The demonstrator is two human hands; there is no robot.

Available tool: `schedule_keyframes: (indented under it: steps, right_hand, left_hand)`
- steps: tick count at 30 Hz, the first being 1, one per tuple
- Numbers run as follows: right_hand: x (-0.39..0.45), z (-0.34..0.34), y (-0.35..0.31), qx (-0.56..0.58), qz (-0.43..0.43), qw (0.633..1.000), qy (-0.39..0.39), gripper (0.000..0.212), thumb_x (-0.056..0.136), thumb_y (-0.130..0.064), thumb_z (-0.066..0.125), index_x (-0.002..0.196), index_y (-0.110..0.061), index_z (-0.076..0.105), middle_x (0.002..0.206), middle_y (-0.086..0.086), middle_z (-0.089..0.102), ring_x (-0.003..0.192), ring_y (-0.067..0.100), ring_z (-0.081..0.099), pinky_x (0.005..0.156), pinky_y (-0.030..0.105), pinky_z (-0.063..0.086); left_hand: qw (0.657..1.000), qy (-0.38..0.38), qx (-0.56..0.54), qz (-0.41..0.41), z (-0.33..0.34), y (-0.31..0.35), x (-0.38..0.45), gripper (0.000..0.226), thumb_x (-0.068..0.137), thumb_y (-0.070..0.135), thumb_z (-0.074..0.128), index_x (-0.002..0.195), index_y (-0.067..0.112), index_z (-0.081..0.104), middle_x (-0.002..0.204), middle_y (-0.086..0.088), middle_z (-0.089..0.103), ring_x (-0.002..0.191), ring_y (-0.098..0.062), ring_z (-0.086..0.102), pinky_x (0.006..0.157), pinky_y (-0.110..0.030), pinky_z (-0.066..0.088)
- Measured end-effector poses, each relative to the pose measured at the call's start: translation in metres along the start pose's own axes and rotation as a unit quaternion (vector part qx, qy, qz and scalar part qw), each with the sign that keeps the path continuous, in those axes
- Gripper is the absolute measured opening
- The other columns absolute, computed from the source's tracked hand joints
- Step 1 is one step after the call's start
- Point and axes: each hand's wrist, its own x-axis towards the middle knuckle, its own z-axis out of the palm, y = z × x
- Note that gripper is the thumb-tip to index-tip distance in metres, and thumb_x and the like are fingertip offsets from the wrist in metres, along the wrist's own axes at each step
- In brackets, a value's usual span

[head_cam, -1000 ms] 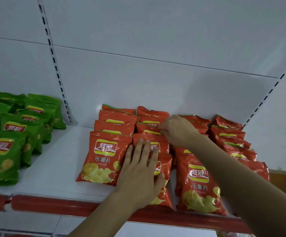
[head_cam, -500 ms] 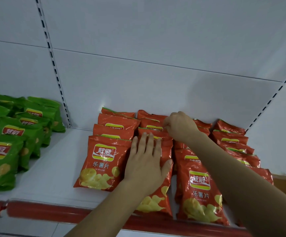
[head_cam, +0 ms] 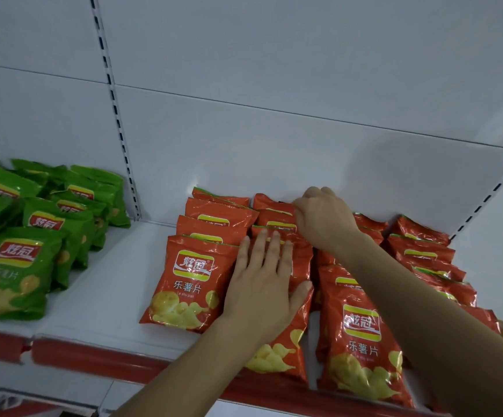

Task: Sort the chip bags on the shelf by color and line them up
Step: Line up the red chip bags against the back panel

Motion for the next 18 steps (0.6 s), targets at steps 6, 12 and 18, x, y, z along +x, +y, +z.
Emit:
schedule_keyframes:
  steps: [6,12,18]
  right_hand:
    - [-0.016,0.001,-0.045,0.169,-0.121,0.977,0.037,0.053,0.100,-0.049,0.041,0.135,-0.021,0.069,0.127,0.008,0.070,0.120,0.034,0.061,0.103,0.052,0.050]
    - [-0.006,0.002,-0.095,0.022,-0.138,0.980,-0.141,0.094,0.089,-0.084,0.019,0.168,-0.034,0.015,0.176,0.012,0.015,0.162,0.036,0.009,0.131,0.056,0.007]
    - [-0.003,0.008,-0.118,-0.043,-0.152,0.977,-0.146,0.091,0.091,-0.077,0.021,0.168,-0.028,0.019,0.172,0.009,0.027,0.160,0.034,0.019,0.130,0.059,0.008]
  left_hand:
    - [0.989,0.126,-0.032,-0.075,-0.026,-0.053,-0.022,0.056,0.109,0.036,0.029,0.154,0.010,0.049,0.161,-0.013,0.045,0.155,-0.032,0.031,0.126,-0.055,0.026]
    - [0.991,0.017,0.016,-0.135,0.009,-0.103,-0.049,0.068,0.105,0.058,0.030,0.159,0.019,0.043,0.171,-0.013,0.029,0.160,-0.036,0.017,0.126,-0.061,0.020]
    - [0.994,0.027,0.002,-0.107,0.019,-0.122,-0.054,0.067,0.106,0.059,0.030,0.158,0.019,0.046,0.170,-0.015,0.032,0.160,-0.037,0.019,0.125,-0.060,0.024]
